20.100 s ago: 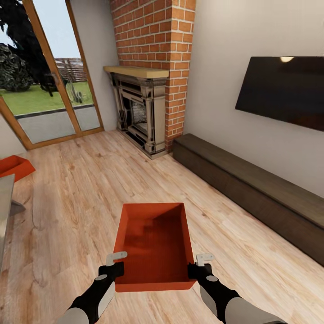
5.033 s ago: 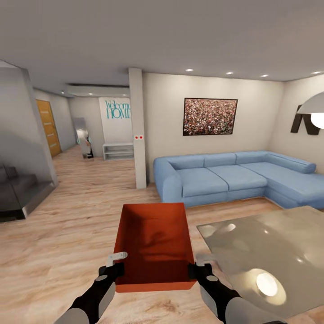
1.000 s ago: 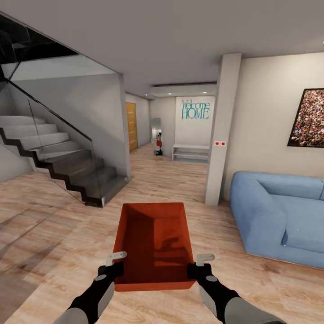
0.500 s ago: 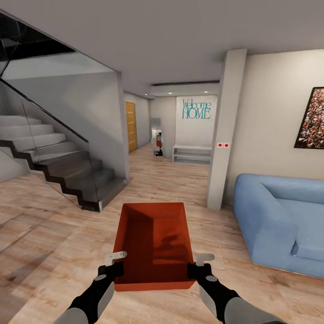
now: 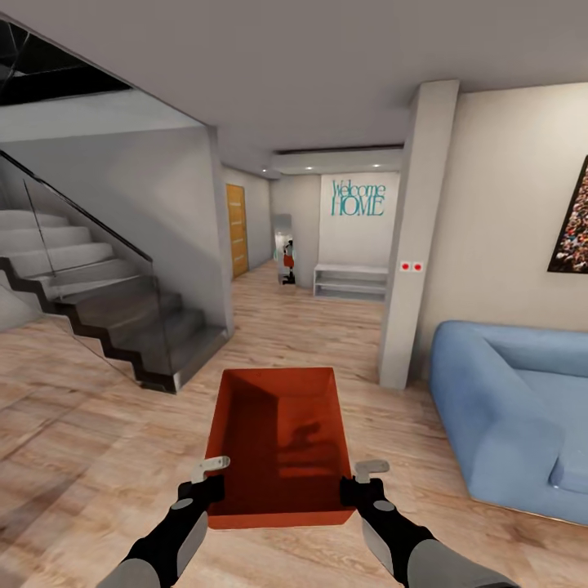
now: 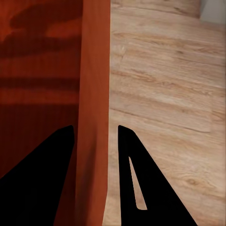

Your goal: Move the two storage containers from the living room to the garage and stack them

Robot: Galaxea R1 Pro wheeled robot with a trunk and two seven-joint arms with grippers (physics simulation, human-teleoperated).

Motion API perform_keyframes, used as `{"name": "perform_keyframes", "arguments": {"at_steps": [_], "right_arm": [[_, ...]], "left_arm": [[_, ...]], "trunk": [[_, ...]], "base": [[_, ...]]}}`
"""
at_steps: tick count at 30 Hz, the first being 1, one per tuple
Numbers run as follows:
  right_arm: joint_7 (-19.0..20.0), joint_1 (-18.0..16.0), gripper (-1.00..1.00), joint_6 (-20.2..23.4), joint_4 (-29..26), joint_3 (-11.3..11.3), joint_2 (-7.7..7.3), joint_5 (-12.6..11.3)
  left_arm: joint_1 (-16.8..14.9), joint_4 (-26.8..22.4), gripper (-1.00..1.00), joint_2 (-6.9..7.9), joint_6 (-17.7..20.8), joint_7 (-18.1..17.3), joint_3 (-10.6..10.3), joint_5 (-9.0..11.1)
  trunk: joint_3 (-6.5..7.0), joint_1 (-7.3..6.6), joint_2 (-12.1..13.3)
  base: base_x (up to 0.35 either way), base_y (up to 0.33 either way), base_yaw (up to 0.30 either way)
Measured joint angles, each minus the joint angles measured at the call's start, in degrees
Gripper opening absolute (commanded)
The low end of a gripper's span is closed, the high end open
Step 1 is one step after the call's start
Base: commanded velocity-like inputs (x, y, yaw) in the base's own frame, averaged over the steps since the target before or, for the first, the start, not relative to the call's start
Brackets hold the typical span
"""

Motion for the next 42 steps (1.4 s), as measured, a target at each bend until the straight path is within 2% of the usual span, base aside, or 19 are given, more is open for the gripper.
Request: {"name": "perform_keyframes", "arguments": {"at_steps": [42], "right_arm": [[-0.2,0.0,-1.0,-0.2,0.2,0.6,0.01,-0.5]], "left_arm": [[0.0,0.1,-1.0,0.02,0.1,0.0,0.0,-0.2]], "trunk": [[0.0,0.0,0.0]], "base": [[0.321,0.0,0.0]]}}
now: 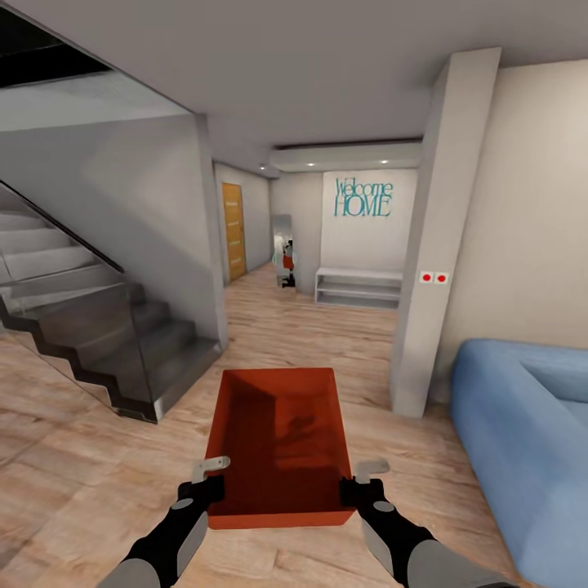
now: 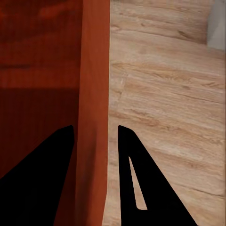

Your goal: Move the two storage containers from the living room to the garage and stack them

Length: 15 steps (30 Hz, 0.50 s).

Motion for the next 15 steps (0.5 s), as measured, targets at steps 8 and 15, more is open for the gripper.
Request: {"name": "perform_keyframes", "arguments": {"at_steps": [8,15], "right_arm": [[0.0,0.0,-1.0,0.0,0.0,0.0,0.0,0.0],[-0.1,0.0,-1.0,0.1,0.0,0.0,0.04,0.1]], "left_arm": [[0.0,0.0,-1.0,0.0,0.0,0.0,0.0,0.0],[0.0,0.1,-1.0,0.04,-0.1,0.0,0.0,0.1]], "trunk": [[0.0,0.0,0.0],[0.0,0.0,0.0]], "base": [[0.321,0.0,0.0],[0.321,0.0,0.0]]}}
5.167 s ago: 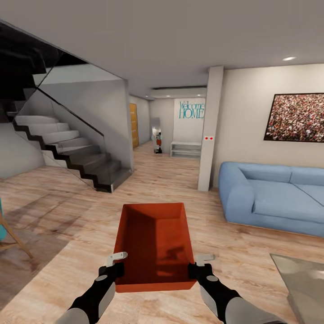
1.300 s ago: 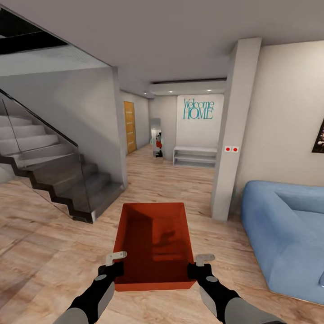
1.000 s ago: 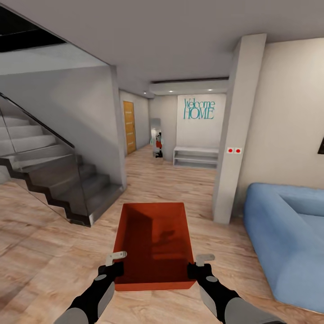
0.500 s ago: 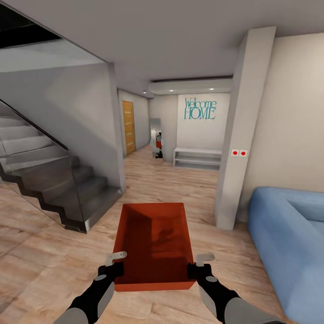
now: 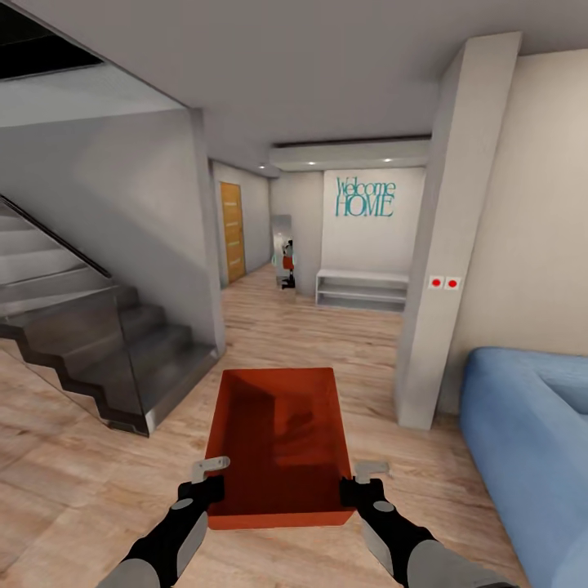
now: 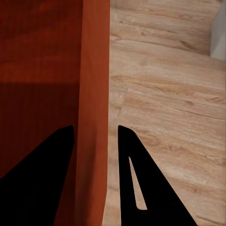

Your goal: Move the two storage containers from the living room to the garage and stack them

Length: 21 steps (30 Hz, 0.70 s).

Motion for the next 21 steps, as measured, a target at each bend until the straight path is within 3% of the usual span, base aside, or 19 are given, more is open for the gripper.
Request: {"name": "perform_keyframes", "arguments": {"at_steps": [21], "right_arm": [[0.0,0.0,-1.0,0.0,0.0,0.0,0.02,0.0]], "left_arm": [[0.0,0.0,-1.0,0.02,0.0,0.0,0.0,0.1]], "trunk": [[0.0,0.0,0.0]], "base": [[0.321,0.0,0.0]]}}
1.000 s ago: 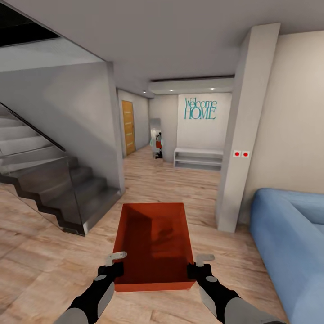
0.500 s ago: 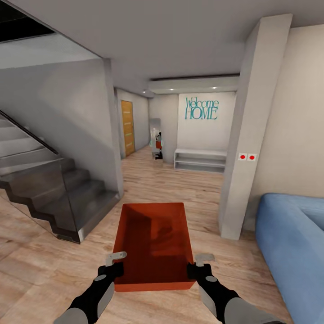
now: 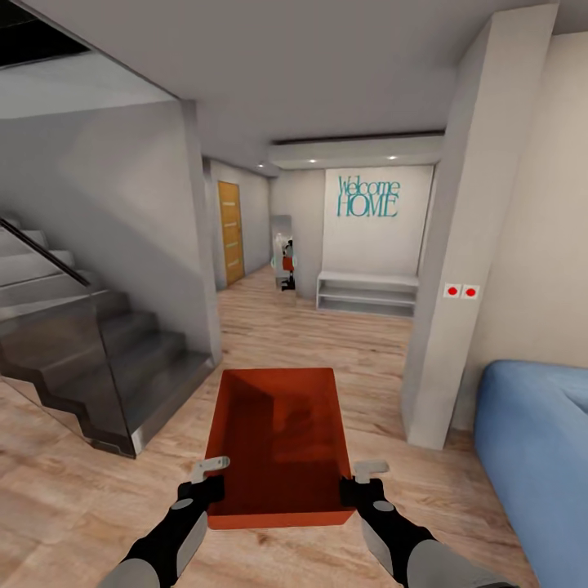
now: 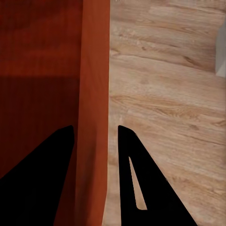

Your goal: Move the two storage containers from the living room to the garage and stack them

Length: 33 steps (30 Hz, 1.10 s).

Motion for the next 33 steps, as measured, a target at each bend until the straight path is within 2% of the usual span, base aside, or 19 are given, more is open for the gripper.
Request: {"name": "perform_keyframes", "arguments": {"at_steps": [24,33], "right_arm": [[0.1,0.0,-1.0,0.2,-0.1,-0.3,0.01,0.2],[0.1,0.0,-1.0,0.3,-0.1,-0.3,0.01,0.2]], "left_arm": [[0.0,-0.2,-1.0,0.02,0.2,0.0,0.0,0.1],[0.0,-0.3,-1.0,0.01,0.3,0.0,0.0,0.1]], "trunk": [[0.0,0.0,0.0],[0.0,0.0,0.0]], "base": [[0.321,0.0,0.0],[0.321,0.0,-0.135]]}}
